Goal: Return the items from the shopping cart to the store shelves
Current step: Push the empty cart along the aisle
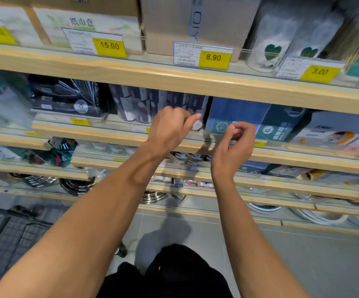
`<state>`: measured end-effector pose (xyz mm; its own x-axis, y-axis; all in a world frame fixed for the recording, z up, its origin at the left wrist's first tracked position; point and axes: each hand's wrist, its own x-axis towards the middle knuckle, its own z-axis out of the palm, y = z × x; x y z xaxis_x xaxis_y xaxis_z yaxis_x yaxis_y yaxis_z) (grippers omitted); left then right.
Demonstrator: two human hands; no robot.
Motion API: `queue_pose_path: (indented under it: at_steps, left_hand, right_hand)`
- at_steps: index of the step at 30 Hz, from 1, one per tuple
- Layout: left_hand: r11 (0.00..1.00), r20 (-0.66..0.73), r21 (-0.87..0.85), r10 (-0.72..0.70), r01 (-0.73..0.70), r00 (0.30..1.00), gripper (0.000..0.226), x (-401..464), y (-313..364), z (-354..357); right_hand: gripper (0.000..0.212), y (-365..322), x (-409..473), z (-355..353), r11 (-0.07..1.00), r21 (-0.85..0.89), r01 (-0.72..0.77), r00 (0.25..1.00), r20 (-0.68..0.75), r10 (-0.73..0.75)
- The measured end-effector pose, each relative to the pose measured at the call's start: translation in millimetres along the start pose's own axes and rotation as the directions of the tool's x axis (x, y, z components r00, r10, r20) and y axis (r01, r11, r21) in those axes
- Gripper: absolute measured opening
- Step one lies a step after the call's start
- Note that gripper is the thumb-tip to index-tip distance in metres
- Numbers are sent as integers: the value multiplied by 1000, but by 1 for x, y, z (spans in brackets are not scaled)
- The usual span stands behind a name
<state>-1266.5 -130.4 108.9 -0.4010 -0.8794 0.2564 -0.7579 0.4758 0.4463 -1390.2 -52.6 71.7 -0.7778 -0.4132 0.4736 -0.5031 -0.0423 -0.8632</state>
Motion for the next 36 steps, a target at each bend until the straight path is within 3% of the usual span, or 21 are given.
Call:
queue_pose_path:
  at_steps: [3, 5, 8, 11, 14, 17, 20, 23, 25, 28, 30, 32, 34, 36]
  left_hand:
    - [996, -4, 44, -82, 82, 997, 63, -31, -41, -22]
    - [981, -22, 83, -174, 175, 985, 62, -64, -81, -43]
    - [929, -26, 91, -358, 359, 933, 58, -127, -146, -81]
    - [854, 2, 87, -515, 513, 857, 55, -194, -200, -117]
    - [667, -88, 23, -741, 745, 666, 52, -270, -245, -146]
    - [426, -183, -125, -897, 896, 402, 48, -357, -280, -165]
    - [145, -148, -265, -983, 953, 108, 38, -441, -304, -175]
    - [-127, -133, -251, -977, 959, -165, 31, -511, -317, -173]
    - [-273, -147, -220, -940, 937, -309, 49, -550, -323, -168]
    - [-477, -109, -195, -858, 857, -502, 66, -604, -333, -160]
    - [-492, 25, -170, -868, 854, -496, 51, -625, -339, -151]
    - [-406, 143, -256, -914, 877, -381, 31, -635, -350, -146]
    - [-370, 203, -358, -927, 857, -315, 22, -642, -362, -151]
    - [-442, 360, -434, -884, 785, -299, 15, -652, -380, -162]
  right_hand:
    - [15, -29, -59, 30, 991, 132, 4, 966, 254, -38]
    - [22, -48, -109, 49, 976, 219, -15, 885, 457, -89]
    - [26, -78, -186, 75, 965, 262, 12, 680, 705, -200]
    - [25, -109, -248, 98, 957, 279, 86, 458, 842, -286]
    - [23, -137, -302, 120, 958, 239, 159, 215, 939, -270]
    - [25, -157, -357, 144, 950, 162, 267, -34, 987, -158]
    - [24, -160, -418, 167, 911, 160, 380, -226, 971, -76]
    - [32, -151, -456, 180, 881, 52, 470, -231, 971, 66]
    - [37, -142, -474, 190, 832, -15, 554, -207, 966, 155]
    - [28, -129, -496, 201, 729, -3, 685, -244, 941, 233]
    - [19, -125, -511, 199, 693, 81, 717, -308, 928, 211]
    - [12, -128, -533, 197, 688, 164, 707, -304, 949, 86]
    - [18, -140, -549, 196, 692, 169, 702, -185, 981, -52]
    - [34, -151, -551, 204, 713, 58, 699, 1, 997, -82]
